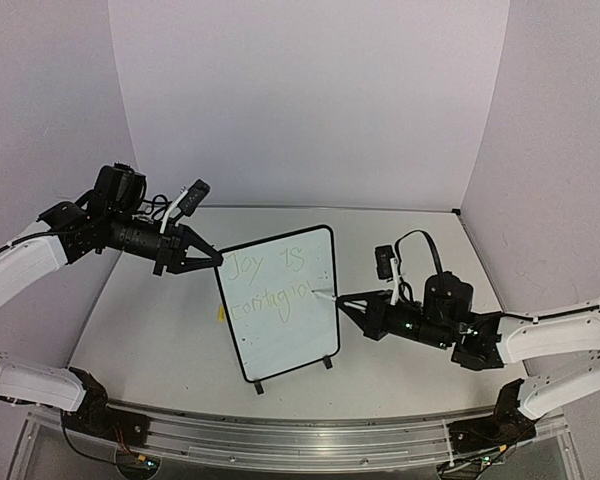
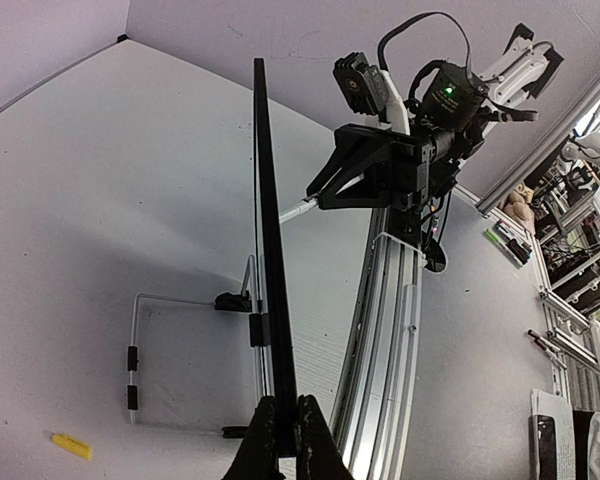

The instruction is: Write a sentence on the whiteboard

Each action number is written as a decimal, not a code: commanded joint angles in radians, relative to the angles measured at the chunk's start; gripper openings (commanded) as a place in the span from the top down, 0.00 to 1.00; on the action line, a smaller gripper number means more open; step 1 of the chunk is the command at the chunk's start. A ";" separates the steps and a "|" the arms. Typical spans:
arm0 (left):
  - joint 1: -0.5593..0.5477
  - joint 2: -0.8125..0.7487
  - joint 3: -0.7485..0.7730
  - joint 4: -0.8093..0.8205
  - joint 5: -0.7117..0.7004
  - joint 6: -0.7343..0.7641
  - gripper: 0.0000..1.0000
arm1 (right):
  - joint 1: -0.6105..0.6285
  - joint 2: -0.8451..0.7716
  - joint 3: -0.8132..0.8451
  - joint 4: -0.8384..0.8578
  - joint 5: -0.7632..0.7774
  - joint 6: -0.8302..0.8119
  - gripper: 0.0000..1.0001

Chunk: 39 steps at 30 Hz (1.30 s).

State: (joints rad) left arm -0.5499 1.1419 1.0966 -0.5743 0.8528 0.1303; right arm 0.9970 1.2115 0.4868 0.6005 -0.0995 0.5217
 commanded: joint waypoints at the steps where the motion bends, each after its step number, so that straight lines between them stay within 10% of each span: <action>1: -0.005 0.004 -0.006 -0.023 0.013 0.002 1.00 | -0.006 -0.027 -0.006 -0.006 0.039 0.013 1.00; 39: -0.005 0.004 -0.006 -0.023 0.014 0.003 1.00 | -0.005 -0.060 -0.021 -0.042 0.097 0.021 1.00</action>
State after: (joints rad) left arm -0.5499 1.1419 1.0966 -0.5743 0.8532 0.1303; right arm 0.9970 1.1625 0.4772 0.5522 -0.0368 0.5268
